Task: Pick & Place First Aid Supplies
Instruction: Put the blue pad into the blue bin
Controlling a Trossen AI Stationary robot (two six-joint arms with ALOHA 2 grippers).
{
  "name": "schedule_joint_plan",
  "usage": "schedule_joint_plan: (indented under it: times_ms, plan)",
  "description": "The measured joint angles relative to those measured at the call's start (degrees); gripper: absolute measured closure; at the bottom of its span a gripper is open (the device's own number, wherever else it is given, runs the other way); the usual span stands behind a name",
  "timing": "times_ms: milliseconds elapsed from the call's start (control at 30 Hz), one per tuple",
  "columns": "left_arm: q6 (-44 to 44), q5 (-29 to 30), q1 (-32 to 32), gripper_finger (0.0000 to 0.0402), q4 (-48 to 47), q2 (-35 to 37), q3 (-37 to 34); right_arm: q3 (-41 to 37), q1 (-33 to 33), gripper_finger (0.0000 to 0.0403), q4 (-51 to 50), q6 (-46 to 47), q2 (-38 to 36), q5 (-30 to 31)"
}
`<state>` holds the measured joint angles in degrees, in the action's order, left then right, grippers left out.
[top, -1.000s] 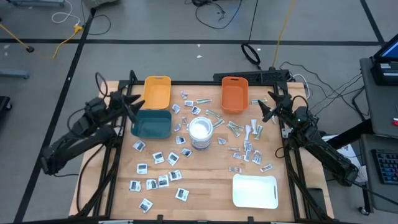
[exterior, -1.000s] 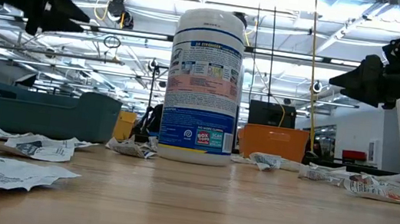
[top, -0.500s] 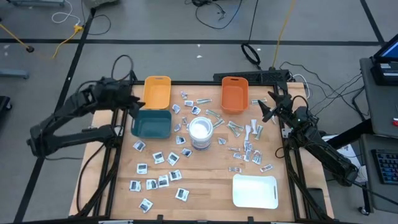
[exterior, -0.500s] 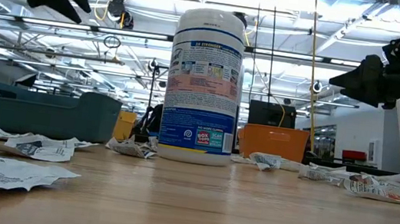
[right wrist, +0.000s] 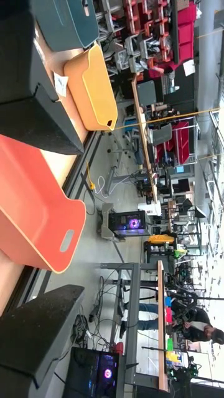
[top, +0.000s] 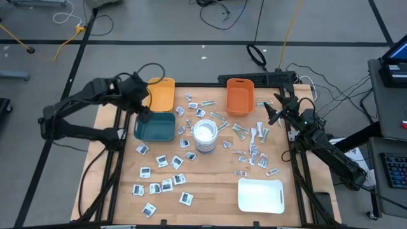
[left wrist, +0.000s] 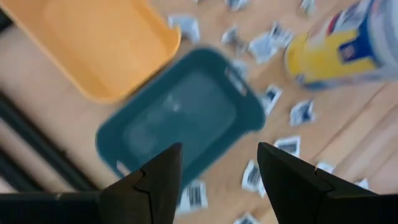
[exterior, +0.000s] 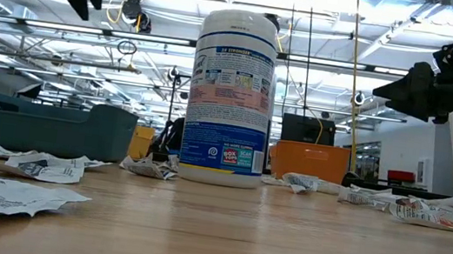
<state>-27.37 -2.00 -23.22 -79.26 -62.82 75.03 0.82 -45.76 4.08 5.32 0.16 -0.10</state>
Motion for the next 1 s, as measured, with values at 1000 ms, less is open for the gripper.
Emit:
schedule_joint_plan:
  times_ms: [1000]
  plan:
    - [-13.65,-7.71,6.09,0.0190,-10.49,-8.43,1.35,0.00,0.00,0.0046,0.00,-0.02,0.02,0.00]
